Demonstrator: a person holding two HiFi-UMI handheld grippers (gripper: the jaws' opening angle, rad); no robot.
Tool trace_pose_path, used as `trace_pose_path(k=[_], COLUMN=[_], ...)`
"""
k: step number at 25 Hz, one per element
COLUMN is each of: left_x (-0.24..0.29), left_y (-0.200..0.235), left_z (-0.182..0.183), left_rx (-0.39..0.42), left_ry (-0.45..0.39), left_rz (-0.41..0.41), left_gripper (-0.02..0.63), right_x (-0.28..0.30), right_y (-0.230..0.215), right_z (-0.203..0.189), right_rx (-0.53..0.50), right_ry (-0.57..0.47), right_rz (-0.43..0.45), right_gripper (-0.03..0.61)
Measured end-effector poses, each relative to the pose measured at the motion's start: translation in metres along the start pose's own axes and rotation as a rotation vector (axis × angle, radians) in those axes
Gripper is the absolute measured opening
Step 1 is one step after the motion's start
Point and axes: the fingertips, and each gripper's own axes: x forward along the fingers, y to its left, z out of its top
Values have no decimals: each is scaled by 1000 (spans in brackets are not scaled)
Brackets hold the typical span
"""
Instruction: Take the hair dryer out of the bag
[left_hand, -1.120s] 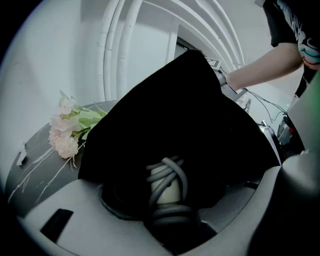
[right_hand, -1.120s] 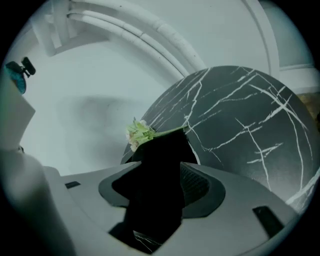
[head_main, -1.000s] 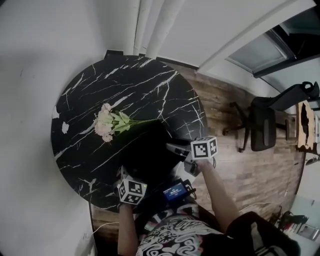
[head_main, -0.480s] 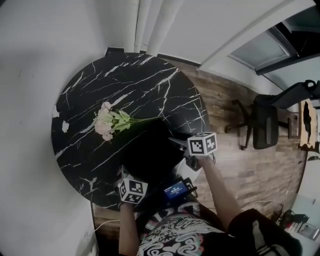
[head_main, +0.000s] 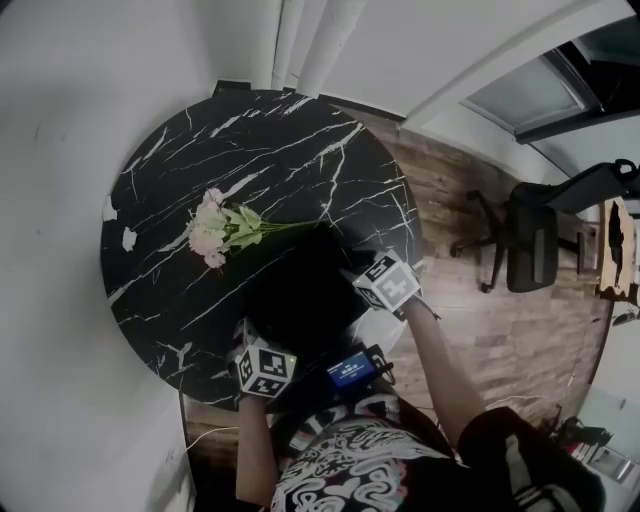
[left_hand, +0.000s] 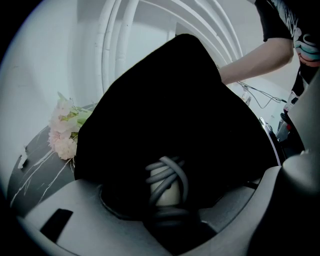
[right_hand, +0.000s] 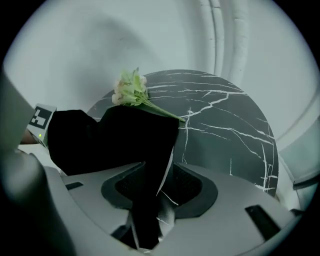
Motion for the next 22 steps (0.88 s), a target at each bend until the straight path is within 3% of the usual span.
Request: trace_pose_path(k=[3, 6, 22], left_x=[0, 1, 2], left_y=[-1, -1, -1], left_z=[-1, -2, -1], left_rx=[7, 11, 24], left_ry=[3, 8, 7], left_rz=[4, 14, 43], left_gripper=[233, 233, 233], right_x=[3, 3, 3], right_y=[4, 4, 3], right_z=[0, -2, 0], right_rx=[-80, -95, 13], right_ry=[35, 40, -41], right_rz=[-19, -33, -83], right_gripper=[155, 150, 88])
